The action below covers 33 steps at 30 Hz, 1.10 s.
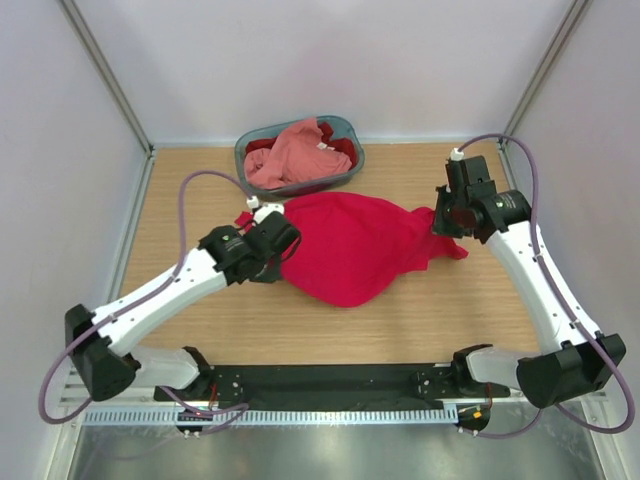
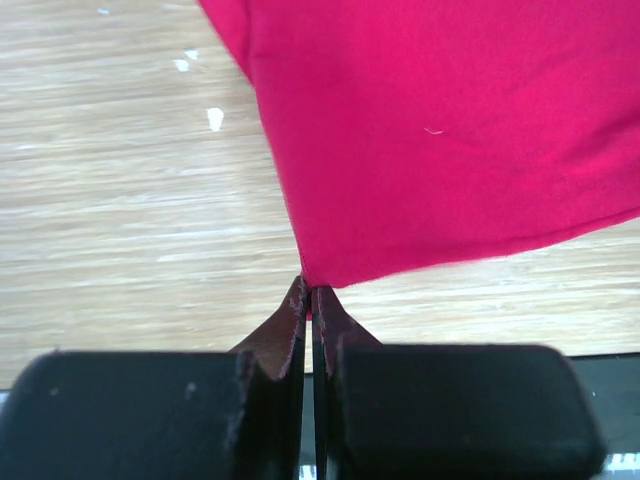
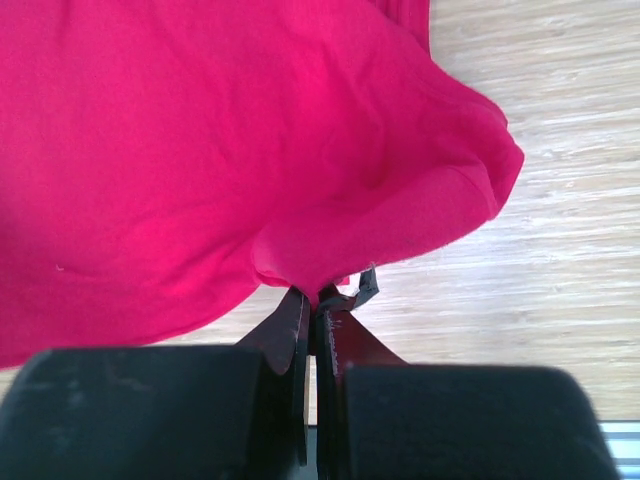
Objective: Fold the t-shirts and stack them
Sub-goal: Flatten the tshirt out
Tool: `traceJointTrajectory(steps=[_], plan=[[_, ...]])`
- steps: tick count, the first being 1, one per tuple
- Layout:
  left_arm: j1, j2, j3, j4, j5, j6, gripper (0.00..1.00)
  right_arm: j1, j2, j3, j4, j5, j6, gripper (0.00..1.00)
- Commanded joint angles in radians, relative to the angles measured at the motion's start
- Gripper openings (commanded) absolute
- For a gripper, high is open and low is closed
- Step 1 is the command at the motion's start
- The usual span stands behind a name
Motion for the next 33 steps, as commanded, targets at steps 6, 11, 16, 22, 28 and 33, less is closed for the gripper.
traceJointTrajectory(steps=[6, 11, 16, 22, 28, 33], plan=[[0.004, -0.207, 0.124, -0.164, -0.135, 0.063, 0.0, 0.002, -0.014, 0.167, -0.065, 0.078, 0.101, 0.01], [0.007, -0.284, 0.187, -0.222, -0.197, 0.116, 0.0, 0.002, -0.011, 0.236, -0.123, 0.093, 0.151, 0.01], [0.006, -0.323, 0.244, -0.216, -0.241, 0.158, 0.0, 0.004, -0.019, 0.295, -0.148, 0.13, 0.163, 0.01], [0.006, -0.329, 0.353, -0.252, -0.318, 0.179, 0.0, 0.002, 0.004, 0.402, -0.159, 0.204, 0.143, 0.01], [0.006, -0.347, 0.475, -0.267, -0.422, 0.198, 0.0, -0.011, 0.073, 0.603, -0.116, 0.228, 0.14, 0.01], [0.007, -0.333, 0.595, -0.204, -0.485, 0.285, 0.0, -0.013, 0.142, 0.774, -0.016, 0.274, 0.088, 0.01]])
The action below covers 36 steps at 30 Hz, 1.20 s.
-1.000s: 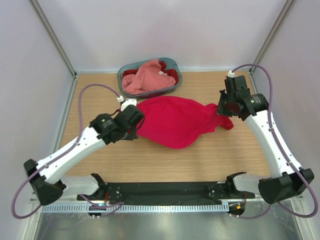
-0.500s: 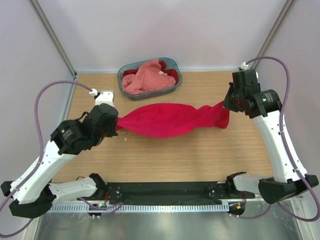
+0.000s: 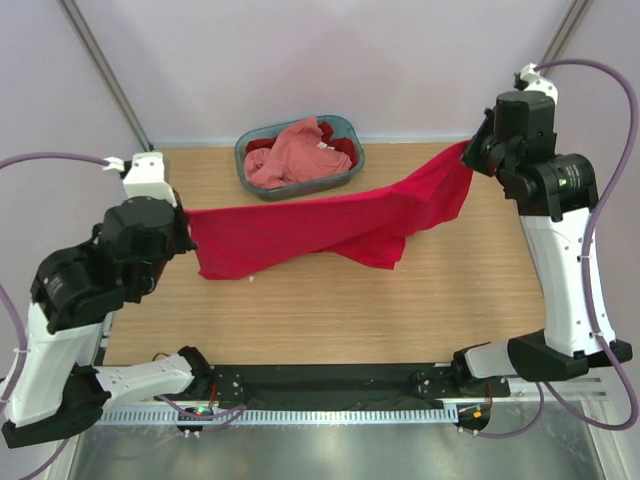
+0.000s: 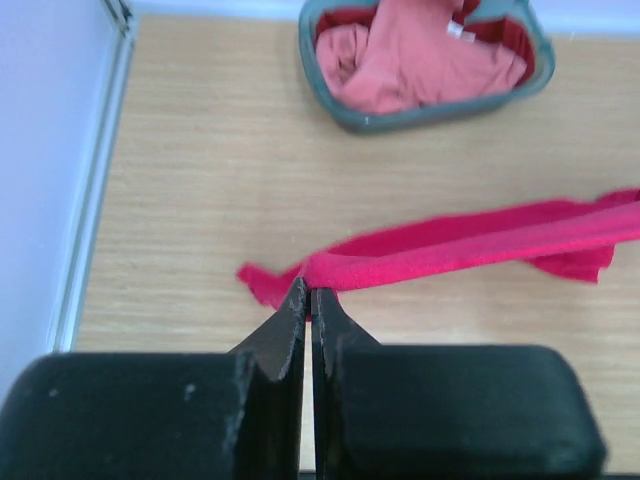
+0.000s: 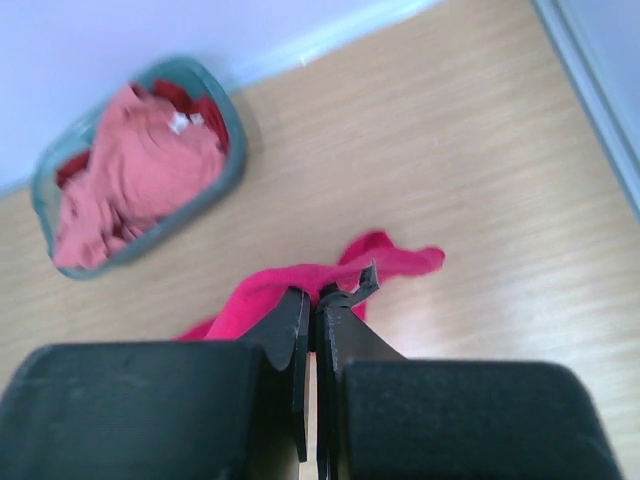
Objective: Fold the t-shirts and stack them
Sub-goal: Flatten the tshirt out
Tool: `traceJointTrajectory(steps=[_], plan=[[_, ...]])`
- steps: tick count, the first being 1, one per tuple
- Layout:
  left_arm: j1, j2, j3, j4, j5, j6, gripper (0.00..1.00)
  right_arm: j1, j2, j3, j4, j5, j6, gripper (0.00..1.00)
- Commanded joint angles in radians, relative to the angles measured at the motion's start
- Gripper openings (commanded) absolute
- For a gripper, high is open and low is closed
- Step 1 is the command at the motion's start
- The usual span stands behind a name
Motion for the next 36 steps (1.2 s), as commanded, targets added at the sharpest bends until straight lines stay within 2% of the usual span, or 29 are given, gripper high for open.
traceJointTrajectory(steps=[1, 6, 9, 15, 19, 24, 28, 30, 36], plan=[[0.004, 0.002, 0.111, 0.08, -0.115, 0.098, 0.0, -0.005, 0.027, 0.137, 0.11, 0.071, -0.037, 0.01], [0.004, 0.001, 0.245, 0.191, -0.096, 0.181, 0.0, -0.005, 0.023, 0.29, 0.189, 0.03, -0.04, 0.01], [0.004, -0.013, 0.308, 0.259, -0.054, 0.224, 0.0, -0.005, -0.019, 0.303, 0.269, 0.013, -0.051, 0.01], [0.005, -0.021, 0.415, 0.236, 0.12, 0.211, 0.0, -0.005, -0.158, 0.3, 0.363, -0.048, -0.029, 0.01], [0.005, -0.056, 0.412, 0.211, 0.229, 0.194, 0.0, -0.005, -0.258, 0.298, 0.345, -0.045, -0.042, 0.01], [0.005, -0.085, 0.4, 0.184, 0.321, 0.174, 0.01, -0.004, -0.327, 0.336, 0.24, -0.054, -0.023, 0.01], [0.004, -0.062, 0.362, 0.188, 0.3, 0.178, 0.0, -0.005, -0.352, 0.255, 0.245, -0.064, -0.019, 0.01], [0.004, -0.053, 0.302, 0.213, 0.274, 0.182, 0.0, -0.005, -0.36, 0.168, 0.304, -0.067, -0.025, 0.01], [0.004, -0.008, 0.126, 0.418, 0.186, 0.24, 0.0, -0.005, -0.311, 0.001, 0.469, -0.073, -0.088, 0.01]])
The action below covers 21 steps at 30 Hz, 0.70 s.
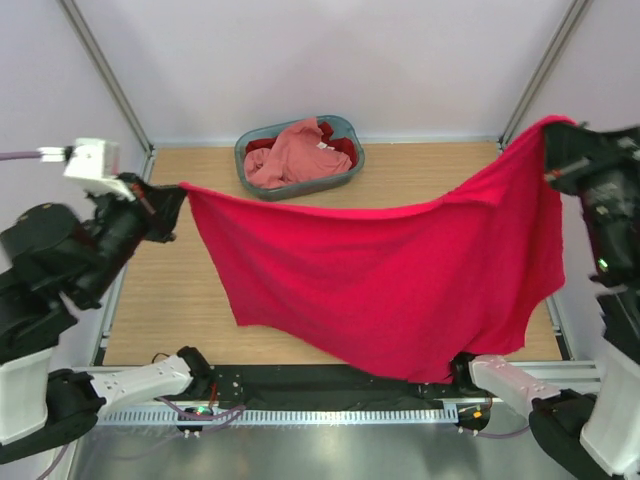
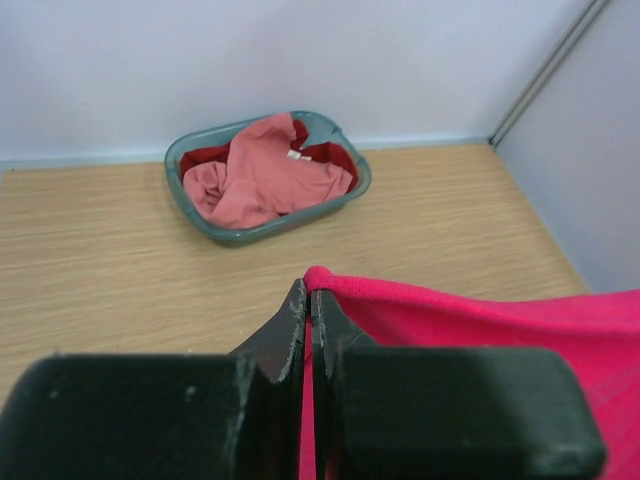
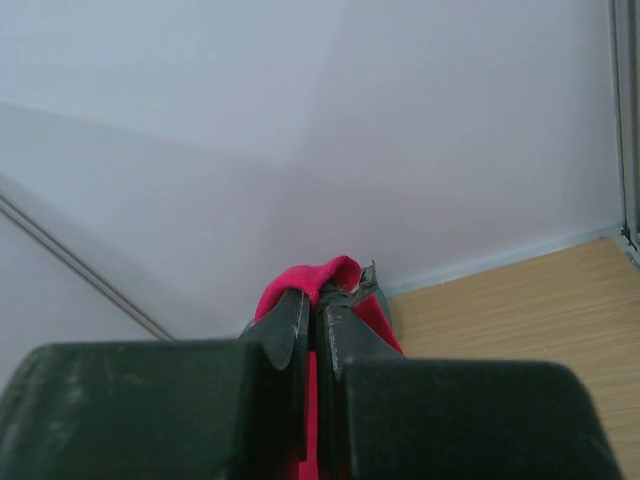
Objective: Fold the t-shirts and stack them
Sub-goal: Flatten the tshirt out
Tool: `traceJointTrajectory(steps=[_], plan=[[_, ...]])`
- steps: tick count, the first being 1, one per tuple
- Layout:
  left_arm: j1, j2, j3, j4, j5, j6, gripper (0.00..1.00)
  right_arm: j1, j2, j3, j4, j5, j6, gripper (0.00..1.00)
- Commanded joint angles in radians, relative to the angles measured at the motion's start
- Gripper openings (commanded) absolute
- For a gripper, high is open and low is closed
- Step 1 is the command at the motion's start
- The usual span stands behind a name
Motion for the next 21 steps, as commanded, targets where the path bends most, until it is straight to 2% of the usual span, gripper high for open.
traceJointTrajectory(steps=[1, 5, 8, 10, 15, 21], plan=[[0.004, 0.057, -0.062, 0.172, -0.076, 0.054, 0.0, -0.004, 0.074, -0.083, 0.161, -0.005, -0.064, 0.01], [0.004, 0.133, -0.047, 0.224, -0.139, 0.09, 0.0, -0.006, 0.11, -0.105, 0.224, 0.012, -0.107, 0.01], [0.004, 0.178, 0.045, 0.178, -0.177, 0.078, 0.0, -0.004, 0.127, -0.056, 0.192, 0.009, -0.132, 0.01], [0.005, 0.177, 0.082, 0.138, -0.165, 0.064, 0.0, -0.006, 0.125, -0.009, 0.142, 0.009, -0.142, 0.01], [0.005, 0.095, 0.064, 0.112, -0.11, -0.022, 0.0, -0.006, 0.091, 0.064, 0.06, -0.009, -0.149, 0.01], [0.004, 0.019, 0.07, 0.071, 0.019, -0.071, 0.01, -0.004, 0.024, 0.097, -0.009, -0.121, -0.071, 0.01]])
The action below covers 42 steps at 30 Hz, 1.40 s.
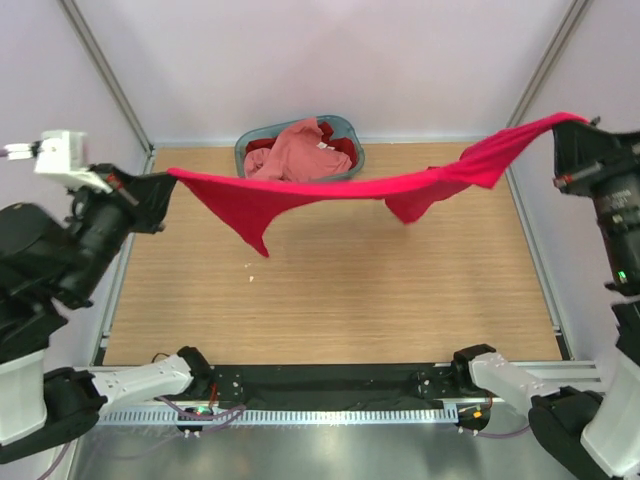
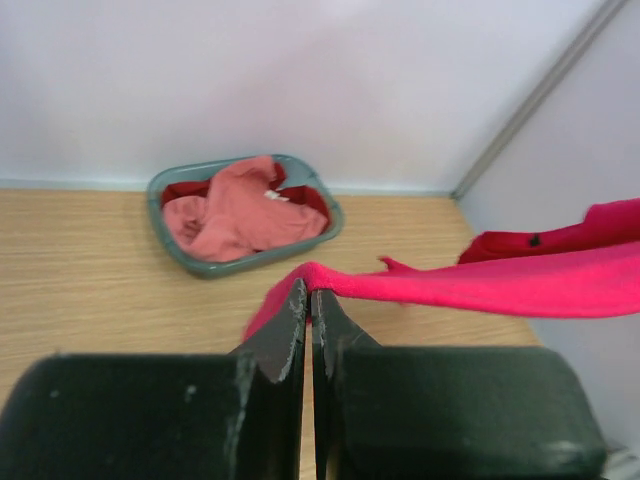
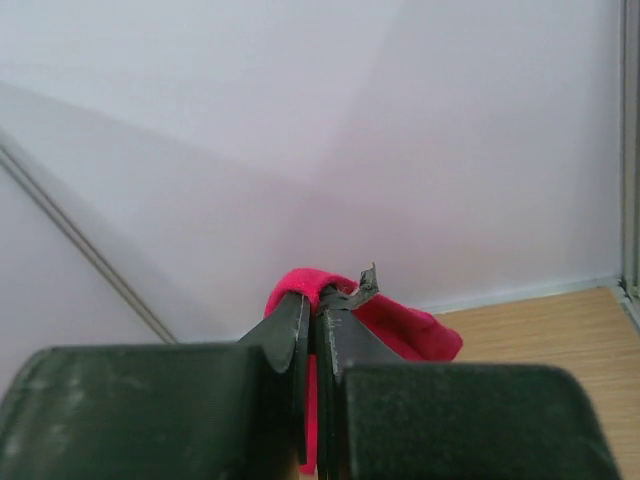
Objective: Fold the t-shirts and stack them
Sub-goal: Flatten the tshirt out
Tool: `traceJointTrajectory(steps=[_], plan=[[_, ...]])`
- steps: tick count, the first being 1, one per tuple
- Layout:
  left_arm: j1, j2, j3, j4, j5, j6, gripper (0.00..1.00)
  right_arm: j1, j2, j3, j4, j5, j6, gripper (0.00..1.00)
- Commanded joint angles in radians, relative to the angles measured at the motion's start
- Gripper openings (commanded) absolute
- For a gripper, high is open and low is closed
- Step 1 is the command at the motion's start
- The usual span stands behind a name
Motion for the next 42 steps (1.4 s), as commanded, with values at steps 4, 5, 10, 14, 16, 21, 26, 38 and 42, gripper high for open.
traceJointTrajectory(steps=[4, 5, 10, 14, 16, 21, 26, 38, 42], plan=[[0.004, -0.097, 0.057, 0.028, 0.232, -0.046, 0.0, -0.006, -0.105, 0.032, -0.019, -0.125, 0.103, 0.01], [0.005, -0.108, 0.06, 0.034, 0.246, -0.046, 0.0, -0.007, -0.116, 0.033, -0.02, -0.145, 0.114, 0.01], [0.005, -0.144, 0.069, 0.045, 0.304, -0.046, 0.0, -0.004, -0.163, 0.05, -0.055, -0.203, 0.195, 0.01], [0.004, -0.105, 0.083, 0.011, 0.297, -0.057, 0.0, -0.004, -0.151, -0.002, -0.045, -0.26, 0.275, 0.01], [0.005, -0.083, 0.064, 0.003, 0.281, -0.06, 0.0, -0.004, -0.14, -0.051, -0.031, -0.248, 0.283, 0.01], [0.004, -0.04, -0.118, 0.021, 0.153, -0.048, 0.0, -0.004, -0.081, -0.166, -0.014, -0.221, 0.255, 0.01], [0.014, -0.022, -0.424, 0.067, -0.132, -0.046, 0.0, -0.004, -0.054, -0.462, 0.084, -0.221, 0.224, 0.01], [0.413, 0.173, -0.643, 0.189, -0.046, -0.117, 0.0, -0.016, 0.163, -0.821, 0.397, -0.145, 0.139, 0.01], [0.462, 0.205, -0.574, 0.193, 0.002, -0.126, 0.0, -0.032, 0.222, -0.761, 0.431, -0.145, 0.12, 0.01]])
